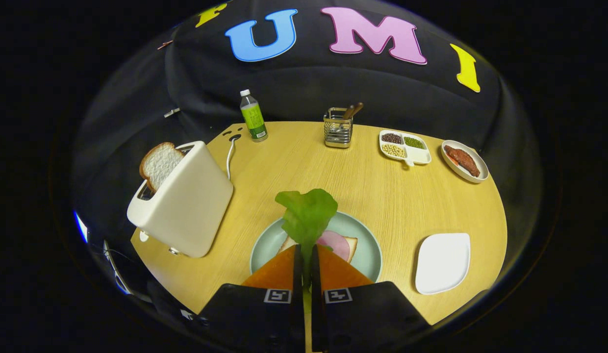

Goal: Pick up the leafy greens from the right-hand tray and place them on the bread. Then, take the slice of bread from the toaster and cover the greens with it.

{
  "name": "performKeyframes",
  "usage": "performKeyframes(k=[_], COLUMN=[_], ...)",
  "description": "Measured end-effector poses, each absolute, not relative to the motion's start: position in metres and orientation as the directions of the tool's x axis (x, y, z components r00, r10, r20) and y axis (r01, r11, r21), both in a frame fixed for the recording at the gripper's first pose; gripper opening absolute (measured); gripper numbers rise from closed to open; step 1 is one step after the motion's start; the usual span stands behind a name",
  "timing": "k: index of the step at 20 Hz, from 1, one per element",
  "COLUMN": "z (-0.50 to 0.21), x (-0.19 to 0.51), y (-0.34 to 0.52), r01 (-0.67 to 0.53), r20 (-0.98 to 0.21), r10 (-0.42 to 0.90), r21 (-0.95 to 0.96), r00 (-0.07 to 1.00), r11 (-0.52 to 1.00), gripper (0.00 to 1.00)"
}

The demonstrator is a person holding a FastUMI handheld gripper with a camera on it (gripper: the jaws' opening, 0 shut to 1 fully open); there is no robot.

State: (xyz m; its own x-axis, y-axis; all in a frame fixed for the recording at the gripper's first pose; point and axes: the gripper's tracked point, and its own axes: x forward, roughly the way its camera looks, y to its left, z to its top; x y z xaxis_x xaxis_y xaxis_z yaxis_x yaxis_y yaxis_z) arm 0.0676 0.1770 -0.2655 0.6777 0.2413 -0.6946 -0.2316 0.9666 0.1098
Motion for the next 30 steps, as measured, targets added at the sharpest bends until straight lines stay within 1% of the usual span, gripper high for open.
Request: performKeyframes(k=[1,2,5,6,7,8,11,14,15,16,19,20,22,26,30], z=[-0.269,-0.271,-0.280,-0.283,-0.287,-0.290,-0.295,-0.298,-0.300,-0.301,-0.308,-0.306,-0.294,-0.250,-0.190], x=[0.069,0.070,0.076,0.078,0.078,0.080,0.084,0.083,0.082,0.080,0.075,0.075,0.076,0.079,0.084], y=[0.178,0.179,0.178,0.178,0.179,0.179,0.173,0.168,0.169,0.169,0.169,0.171,0.176,0.192,0.223], r01=[-0.230,-0.228,-0.229,-0.228,-0.229,-0.232,-0.225,-0.222,-0.230,-0.238,-0.265,-0.270,-0.273,-0.294,-0.343], r20=[-0.700,-0.703,-0.708,-0.712,-0.717,-0.718,-0.718,-0.723,-0.725,-0.726,-0.734,-0.728,-0.697,-0.614,-0.511], r10=[0.240,0.238,0.216,0.211,0.210,0.207,0.180,0.165,0.169,0.170,0.172,0.175,0.190,0.239,0.313], r21=[0.111,0.110,0.078,0.072,0.071,0.066,0.034,0.016,0.014,0.009,-0.012,-0.014,-0.008,0.011,0.037], r00=[0.673,0.670,0.673,0.670,0.665,0.664,0.672,0.671,0.668,0.666,0.658,0.663,0.692,0.752,0.801], r11=[0.967,0.967,0.970,0.971,0.971,0.971,0.974,0.975,0.973,0.971,0.964,0.963,0.962,0.956,0.939], gripper=[0.10,0.14,0.15,0.19,0.20,0.25,0.35,0.70,0.76,0.85,0.87,0.92,1.00,1.00,1.00])
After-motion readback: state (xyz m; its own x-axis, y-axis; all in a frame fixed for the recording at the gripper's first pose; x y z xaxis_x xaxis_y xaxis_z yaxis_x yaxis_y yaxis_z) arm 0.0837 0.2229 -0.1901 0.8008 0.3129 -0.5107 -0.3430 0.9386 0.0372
